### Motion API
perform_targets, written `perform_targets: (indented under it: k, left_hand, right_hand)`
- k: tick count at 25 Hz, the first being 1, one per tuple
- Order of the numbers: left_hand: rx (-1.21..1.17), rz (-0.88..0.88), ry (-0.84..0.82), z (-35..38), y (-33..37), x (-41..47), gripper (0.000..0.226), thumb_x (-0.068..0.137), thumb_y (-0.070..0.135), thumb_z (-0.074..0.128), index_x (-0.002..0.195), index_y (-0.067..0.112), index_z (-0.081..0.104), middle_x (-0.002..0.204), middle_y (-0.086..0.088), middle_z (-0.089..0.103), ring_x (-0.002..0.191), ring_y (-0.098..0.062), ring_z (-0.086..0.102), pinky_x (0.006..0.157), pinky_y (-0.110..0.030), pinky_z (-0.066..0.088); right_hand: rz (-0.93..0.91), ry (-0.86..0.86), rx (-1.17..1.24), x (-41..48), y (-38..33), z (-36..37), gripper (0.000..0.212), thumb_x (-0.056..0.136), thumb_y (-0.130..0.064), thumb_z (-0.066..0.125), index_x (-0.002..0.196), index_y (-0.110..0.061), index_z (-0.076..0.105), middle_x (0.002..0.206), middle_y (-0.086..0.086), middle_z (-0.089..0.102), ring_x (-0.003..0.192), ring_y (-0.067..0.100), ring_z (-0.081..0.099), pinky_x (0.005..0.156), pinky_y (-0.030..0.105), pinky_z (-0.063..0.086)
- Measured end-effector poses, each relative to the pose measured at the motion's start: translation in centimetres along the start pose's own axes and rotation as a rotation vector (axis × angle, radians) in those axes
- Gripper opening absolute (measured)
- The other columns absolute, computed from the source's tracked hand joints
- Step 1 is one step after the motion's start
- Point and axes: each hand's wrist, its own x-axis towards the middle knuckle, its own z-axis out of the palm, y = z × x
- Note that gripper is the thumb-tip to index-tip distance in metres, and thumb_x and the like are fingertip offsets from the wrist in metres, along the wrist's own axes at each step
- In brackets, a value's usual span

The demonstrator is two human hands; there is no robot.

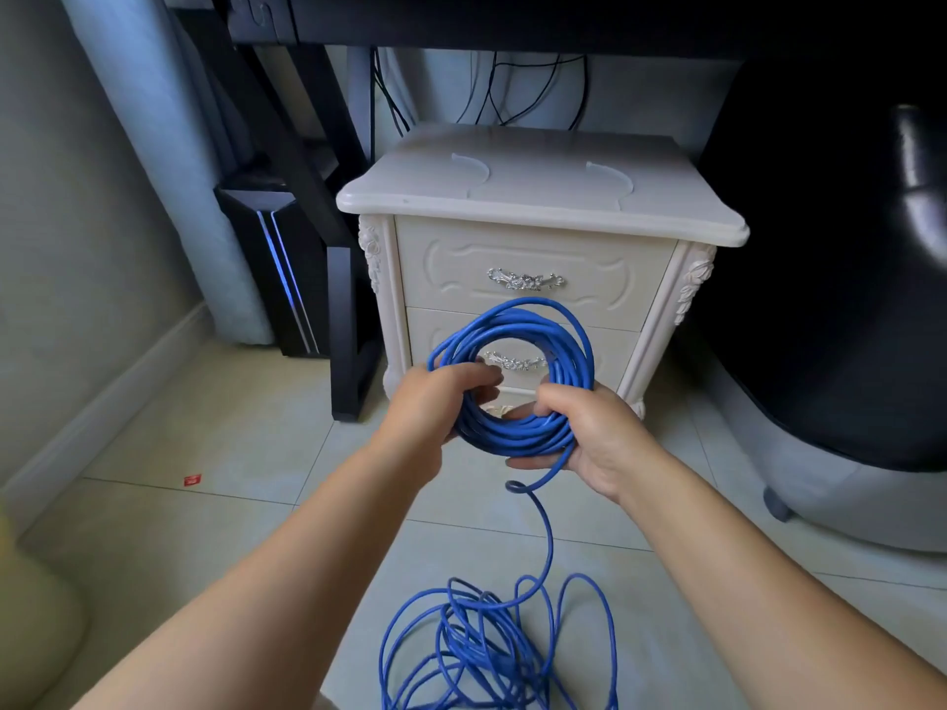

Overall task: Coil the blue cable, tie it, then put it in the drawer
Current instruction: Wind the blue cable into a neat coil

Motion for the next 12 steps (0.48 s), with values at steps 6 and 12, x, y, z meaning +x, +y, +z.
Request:
perform_targets:
  k: [6, 12]
  left_hand:
    - [0.479, 0.33, -0.066, -1.1, 0.5, 0.7, 0.039, 0.076, 0.007, 0.074, 0.108, 0.028, 0.064, 0.08, 0.001, 0.072, 0.072, -0.02, 0.068, 0.078, -0.042, 0.057]
    - [0.591, 0.359, -0.169, -0.3, 0.0, 0.2, 0.015, 0.086, 0.01, 0.068, 0.095, 0.022, 0.067, 0.063, 0.013, 0.063, 0.052, -0.001, 0.054, 0.067, -0.035, 0.06]
  right_hand:
    - [-0.067, -0.038, -0.436, -0.2, -1.1, -1.3, 0.015, 0.082, 0.001, 0.061, 0.083, -0.013, 0.054, 0.06, 0.004, 0.068, 0.062, 0.029, 0.069, 0.06, 0.049, 0.061]
    - [-0.172, -0.019, -0.66, -1.1, -1.5, -1.4, 0.018, 0.077, -0.005, 0.066, 0.089, -0.015, 0.058, 0.062, -0.002, 0.059, 0.048, 0.011, 0.057, 0.045, 0.022, 0.048]
